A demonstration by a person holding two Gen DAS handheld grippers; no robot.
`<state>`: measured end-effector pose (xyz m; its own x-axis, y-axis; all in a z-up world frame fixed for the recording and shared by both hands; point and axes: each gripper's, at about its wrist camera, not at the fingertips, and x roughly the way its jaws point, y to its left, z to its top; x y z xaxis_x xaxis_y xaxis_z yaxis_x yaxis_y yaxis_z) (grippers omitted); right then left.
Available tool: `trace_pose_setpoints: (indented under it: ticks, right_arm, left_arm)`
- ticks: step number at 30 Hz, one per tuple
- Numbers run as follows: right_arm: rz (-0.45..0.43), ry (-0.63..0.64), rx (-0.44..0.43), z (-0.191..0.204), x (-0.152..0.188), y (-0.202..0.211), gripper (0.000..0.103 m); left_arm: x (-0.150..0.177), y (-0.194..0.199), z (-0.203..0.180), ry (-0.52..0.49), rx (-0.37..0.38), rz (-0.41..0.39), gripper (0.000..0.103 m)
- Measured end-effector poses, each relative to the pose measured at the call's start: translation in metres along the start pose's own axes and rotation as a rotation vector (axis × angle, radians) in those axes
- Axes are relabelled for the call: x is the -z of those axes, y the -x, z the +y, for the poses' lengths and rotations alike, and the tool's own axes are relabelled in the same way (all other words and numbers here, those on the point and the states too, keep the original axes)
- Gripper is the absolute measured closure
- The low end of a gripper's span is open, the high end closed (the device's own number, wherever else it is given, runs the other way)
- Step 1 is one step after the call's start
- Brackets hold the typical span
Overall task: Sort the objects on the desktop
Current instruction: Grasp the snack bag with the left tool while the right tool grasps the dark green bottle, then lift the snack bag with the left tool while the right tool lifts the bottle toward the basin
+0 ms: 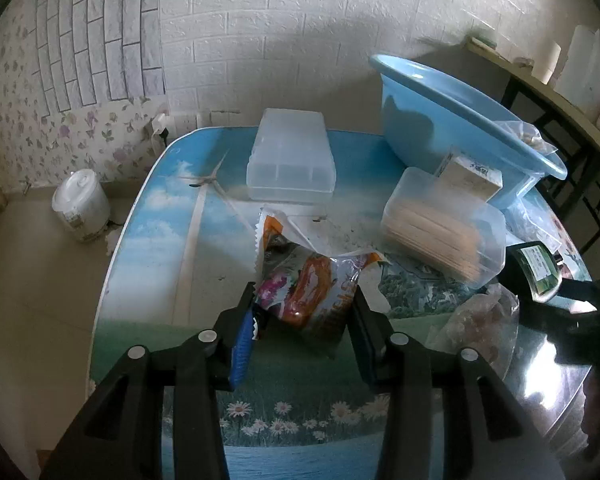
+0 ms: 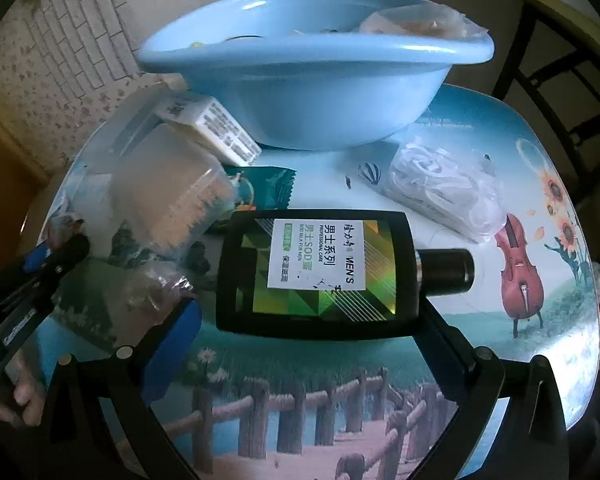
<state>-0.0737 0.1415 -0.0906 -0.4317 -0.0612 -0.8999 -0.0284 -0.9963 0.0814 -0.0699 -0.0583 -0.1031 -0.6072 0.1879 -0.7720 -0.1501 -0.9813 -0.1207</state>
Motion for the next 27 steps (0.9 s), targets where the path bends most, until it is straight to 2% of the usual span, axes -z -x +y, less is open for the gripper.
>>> trace_pose_setpoints:
  ticks: [4, 7, 18, 20, 22, 24, 27]
  right_arm:
    - [-0.028, -0.009, 0.016, -0.007, -0.004, -0.003, 0.001]
    - [-0.055, 0.026, 0.024, -0.01, -0.003, 0.0, 0.015]
    - [-0.069, 0.152, -0.048, -0.035, 0.018, 0.012, 0.015]
    - [-0.06, 0.164, -0.058, -0.042, 0.022, 0.015, 0.015]
    - [-0.057, 0.165, -0.062, -0.047, 0.019, 0.016, 0.014]
    - [-0.067, 0.162, -0.07, -0.052, 0.019, 0.015, 0.014]
    - [-0.078, 0.158, -0.069, -0.047, 0.012, 0.011, 0.012]
  left_arm:
    - [0.0, 0.0, 0.0, 0.005, 0.002, 0.0, 0.06]
    - [-0.001, -0.001, 0.001, 0.004, 0.0, 0.002, 0.06]
    - [0.004, 0.005, 0.001, 0.024, -0.011, 0.008, 0.059]
    - [0.006, 0.008, 0.001, 0.031, -0.015, 0.009, 0.056]
    - [0.007, 0.008, -0.001, 0.032, -0.013, 0.012, 0.041]
    - [0.006, 0.007, -0.002, 0.019, -0.035, 0.012, 0.03]
    - [0.002, 0.003, 0.002, 0.03, -0.066, 0.005, 0.027]
